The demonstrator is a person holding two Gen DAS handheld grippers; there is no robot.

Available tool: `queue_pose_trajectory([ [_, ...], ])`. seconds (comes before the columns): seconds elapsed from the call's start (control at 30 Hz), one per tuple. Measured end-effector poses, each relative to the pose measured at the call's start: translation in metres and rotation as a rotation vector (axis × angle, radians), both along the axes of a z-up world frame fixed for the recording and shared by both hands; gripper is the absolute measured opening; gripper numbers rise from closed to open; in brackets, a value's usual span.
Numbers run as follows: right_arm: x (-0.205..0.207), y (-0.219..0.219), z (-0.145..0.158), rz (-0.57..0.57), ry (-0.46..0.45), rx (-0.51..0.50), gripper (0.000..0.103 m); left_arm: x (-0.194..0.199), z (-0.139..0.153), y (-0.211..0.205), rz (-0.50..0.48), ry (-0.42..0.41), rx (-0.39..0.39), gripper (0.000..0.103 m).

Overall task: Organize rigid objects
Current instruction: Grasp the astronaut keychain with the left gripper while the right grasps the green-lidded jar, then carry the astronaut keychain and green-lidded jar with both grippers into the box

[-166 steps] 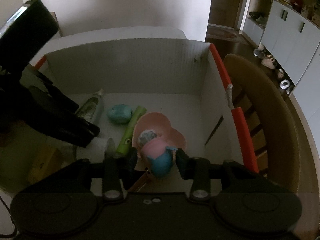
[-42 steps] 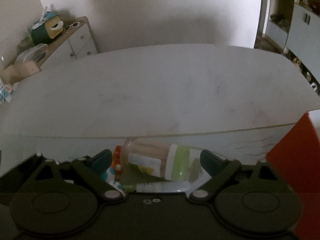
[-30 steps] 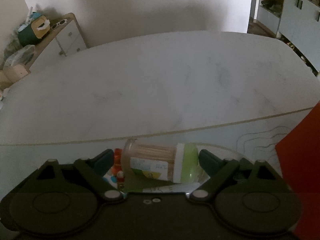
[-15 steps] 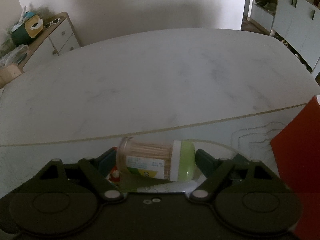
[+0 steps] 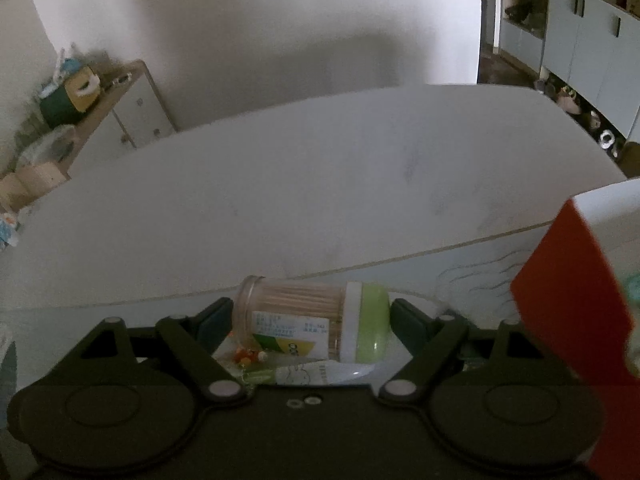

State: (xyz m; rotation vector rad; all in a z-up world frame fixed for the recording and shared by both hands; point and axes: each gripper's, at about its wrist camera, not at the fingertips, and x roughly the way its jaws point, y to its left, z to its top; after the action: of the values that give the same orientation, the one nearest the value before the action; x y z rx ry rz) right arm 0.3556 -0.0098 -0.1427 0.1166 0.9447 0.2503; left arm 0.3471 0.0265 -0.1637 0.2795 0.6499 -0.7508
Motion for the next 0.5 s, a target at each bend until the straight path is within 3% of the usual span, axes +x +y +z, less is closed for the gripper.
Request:
queue_pose_trajectory([
  [0.5,-0.047,-0.053,0.059,0.016,-0.076,0.097,0.084,-0.019,0.046,0.004,-0.001,0.015,-0.041,0.052],
])
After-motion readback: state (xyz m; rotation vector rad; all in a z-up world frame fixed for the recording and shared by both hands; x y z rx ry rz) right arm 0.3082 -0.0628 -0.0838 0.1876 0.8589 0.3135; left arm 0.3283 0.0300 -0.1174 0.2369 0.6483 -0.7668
